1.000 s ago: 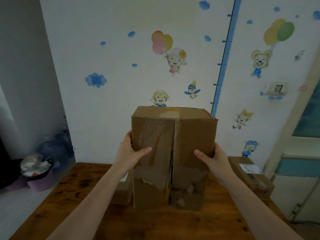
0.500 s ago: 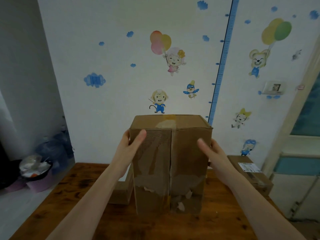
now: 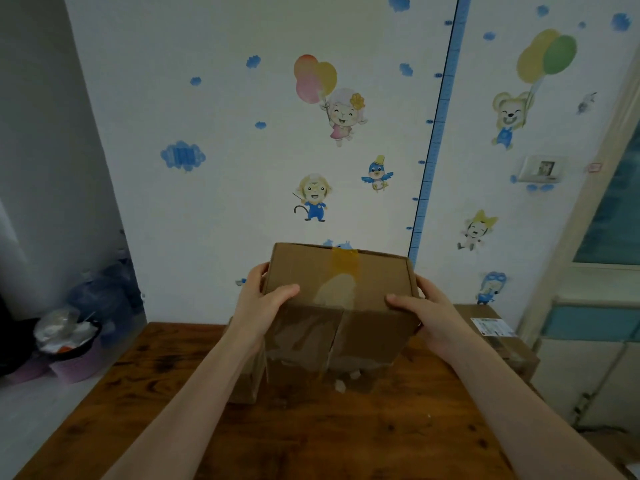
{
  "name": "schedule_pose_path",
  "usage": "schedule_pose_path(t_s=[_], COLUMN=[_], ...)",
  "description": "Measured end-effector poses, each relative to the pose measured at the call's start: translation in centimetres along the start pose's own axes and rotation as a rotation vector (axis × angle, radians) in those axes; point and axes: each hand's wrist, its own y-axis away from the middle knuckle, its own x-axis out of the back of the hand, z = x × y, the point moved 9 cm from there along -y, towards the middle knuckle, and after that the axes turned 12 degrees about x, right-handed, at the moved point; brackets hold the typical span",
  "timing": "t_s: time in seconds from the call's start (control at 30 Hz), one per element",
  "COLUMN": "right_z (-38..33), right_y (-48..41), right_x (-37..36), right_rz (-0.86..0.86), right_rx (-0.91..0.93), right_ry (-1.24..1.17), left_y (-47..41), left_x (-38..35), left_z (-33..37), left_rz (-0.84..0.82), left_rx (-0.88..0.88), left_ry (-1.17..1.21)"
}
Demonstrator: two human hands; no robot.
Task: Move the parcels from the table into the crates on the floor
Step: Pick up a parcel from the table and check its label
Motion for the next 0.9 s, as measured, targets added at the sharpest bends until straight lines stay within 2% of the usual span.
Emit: schedule_pose_path(t_s=[0.27, 0.5, 0.73, 0.9], right_z=[0.1, 1.0, 0.9, 2.3], right_y=[-0.4, -0.5, 0.1, 0.8], right_x=[0.8, 1.3, 1.3, 1.3], right_rz=[0.095, 0.149, 0.120, 0.071], right_rx=[0.037, 0.060, 0.104, 0.069], right_ry=[-0.004, -0.016, 0.045, 0.054], left_y=[-0.3, -0.3, -0.8, -0.7], left_x=[0.0, -0.9, 0.2, -0.6], left_z=[0.5, -0.4, -1.4, -1.8], left_rz=[-0.004, -0.106, 0.052, -0.083], left_rx=[-0.048, 0.042, 0.081, 0.212], left_ry=[-0.032, -0.025, 0.040, 0.067])
